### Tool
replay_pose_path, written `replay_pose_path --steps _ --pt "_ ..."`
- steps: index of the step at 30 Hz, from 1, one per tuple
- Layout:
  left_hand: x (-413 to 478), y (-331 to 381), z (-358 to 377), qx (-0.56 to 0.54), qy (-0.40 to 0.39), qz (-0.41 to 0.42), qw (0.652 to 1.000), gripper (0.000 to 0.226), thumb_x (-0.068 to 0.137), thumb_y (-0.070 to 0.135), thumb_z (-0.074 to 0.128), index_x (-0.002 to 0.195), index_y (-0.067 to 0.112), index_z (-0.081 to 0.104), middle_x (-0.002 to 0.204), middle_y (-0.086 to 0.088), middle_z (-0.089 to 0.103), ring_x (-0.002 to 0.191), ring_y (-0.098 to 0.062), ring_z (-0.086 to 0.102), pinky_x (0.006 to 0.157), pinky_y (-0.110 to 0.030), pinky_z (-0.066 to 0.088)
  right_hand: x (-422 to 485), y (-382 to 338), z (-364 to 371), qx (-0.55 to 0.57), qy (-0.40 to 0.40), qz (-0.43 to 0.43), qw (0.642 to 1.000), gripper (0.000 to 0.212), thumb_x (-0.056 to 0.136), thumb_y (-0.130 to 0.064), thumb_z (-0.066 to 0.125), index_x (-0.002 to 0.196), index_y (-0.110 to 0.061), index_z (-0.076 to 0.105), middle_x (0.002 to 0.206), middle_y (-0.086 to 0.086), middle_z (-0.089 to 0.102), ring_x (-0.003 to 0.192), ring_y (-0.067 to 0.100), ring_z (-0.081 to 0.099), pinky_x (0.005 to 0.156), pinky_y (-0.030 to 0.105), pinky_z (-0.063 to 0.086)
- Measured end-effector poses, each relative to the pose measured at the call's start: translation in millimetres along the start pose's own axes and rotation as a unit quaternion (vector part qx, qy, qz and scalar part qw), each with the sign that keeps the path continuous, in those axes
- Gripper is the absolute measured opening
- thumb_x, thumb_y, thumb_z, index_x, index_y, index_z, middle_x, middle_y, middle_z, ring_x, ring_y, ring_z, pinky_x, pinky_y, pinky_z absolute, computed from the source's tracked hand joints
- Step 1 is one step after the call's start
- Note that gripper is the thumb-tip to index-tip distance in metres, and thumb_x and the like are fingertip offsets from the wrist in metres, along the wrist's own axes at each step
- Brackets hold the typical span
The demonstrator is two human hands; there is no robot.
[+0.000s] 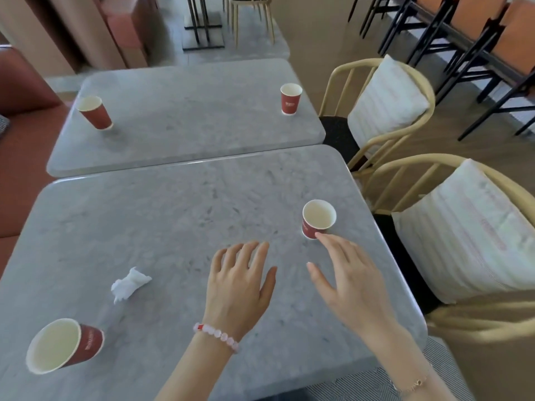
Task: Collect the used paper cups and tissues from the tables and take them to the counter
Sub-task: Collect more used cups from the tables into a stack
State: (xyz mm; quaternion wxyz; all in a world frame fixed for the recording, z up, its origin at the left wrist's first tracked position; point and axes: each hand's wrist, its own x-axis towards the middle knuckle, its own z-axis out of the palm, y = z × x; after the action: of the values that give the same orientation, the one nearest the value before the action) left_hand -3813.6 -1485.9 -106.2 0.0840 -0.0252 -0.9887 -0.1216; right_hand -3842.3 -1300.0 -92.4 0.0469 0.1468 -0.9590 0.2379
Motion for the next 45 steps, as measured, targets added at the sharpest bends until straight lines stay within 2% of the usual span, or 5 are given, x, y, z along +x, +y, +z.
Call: replay_pose_path --steps 6,12,19,35,45 --pt "6.5 9.6 17.9 0.008 -0.020 -0.012 1.000 0.042 0.089 0.036 0.040 0.112 0.009 0.063 0.107 -0.006 0.067 0.096 -0.028 0.063 0.086 -0.043 0.049 5.2 31.4 14.5 0.016 -0.013 0.022 1.000 0.046 0.088 -0.033 0.061 0.130 -0.015 0.055 0.127 -0.001 0.059 0.118 0.019 0.053 0.094 0.033 0.044" --pt "12.3 14.2 18.8 0.022 -0.034 -0.033 0.999 0.045 0.089 0.036 0.037 0.113 0.008 0.063 0.107 -0.006 0.067 0.096 -0.028 0.063 0.086 -0.043 0.049 19.3 74.0 40.7 0.101 -0.049 0.125 0.986 0.056 0.090 -0.033 0.060 0.139 -0.015 0.042 0.140 0.002 0.048 0.129 0.016 0.038 0.093 0.010 0.022" --pt "10.8 14.5 17.9 0.030 -0.025 -0.063 0.997 0.044 0.091 0.035 0.038 0.113 0.008 0.063 0.107 -0.006 0.067 0.096 -0.029 0.063 0.085 -0.044 0.049 53.6 101.5 79.7 0.210 -0.091 0.196 0.953 0.084 0.081 -0.036 0.071 0.146 -0.013 0.024 0.149 0.006 0.034 0.138 0.020 0.029 0.109 0.033 0.028" --pt "-0.9 7.1 22.2 0.036 -0.034 -0.098 0.994 0.045 0.091 0.037 0.038 0.114 0.008 0.063 0.109 -0.005 0.067 0.097 -0.028 0.063 0.086 -0.044 0.049 87.9 109.2 125.0 0.428 0.001 0.228 0.874 0.057 0.066 -0.017 0.084 0.102 -0.040 0.046 0.107 -0.016 0.059 0.107 0.009 0.059 0.090 0.029 0.047" --pt "-6.9 -4.2 16.9 0.032 -0.029 -0.108 0.993 0.045 0.090 0.037 0.037 0.115 0.009 0.062 0.109 -0.005 0.066 0.097 -0.028 0.062 0.086 -0.044 0.048 87.2 97.1 116.0 0.443 0.010 0.213 0.871 0.057 0.071 -0.012 0.081 0.114 -0.027 0.047 0.117 -0.008 0.057 0.115 0.014 0.055 0.095 0.030 0.046"
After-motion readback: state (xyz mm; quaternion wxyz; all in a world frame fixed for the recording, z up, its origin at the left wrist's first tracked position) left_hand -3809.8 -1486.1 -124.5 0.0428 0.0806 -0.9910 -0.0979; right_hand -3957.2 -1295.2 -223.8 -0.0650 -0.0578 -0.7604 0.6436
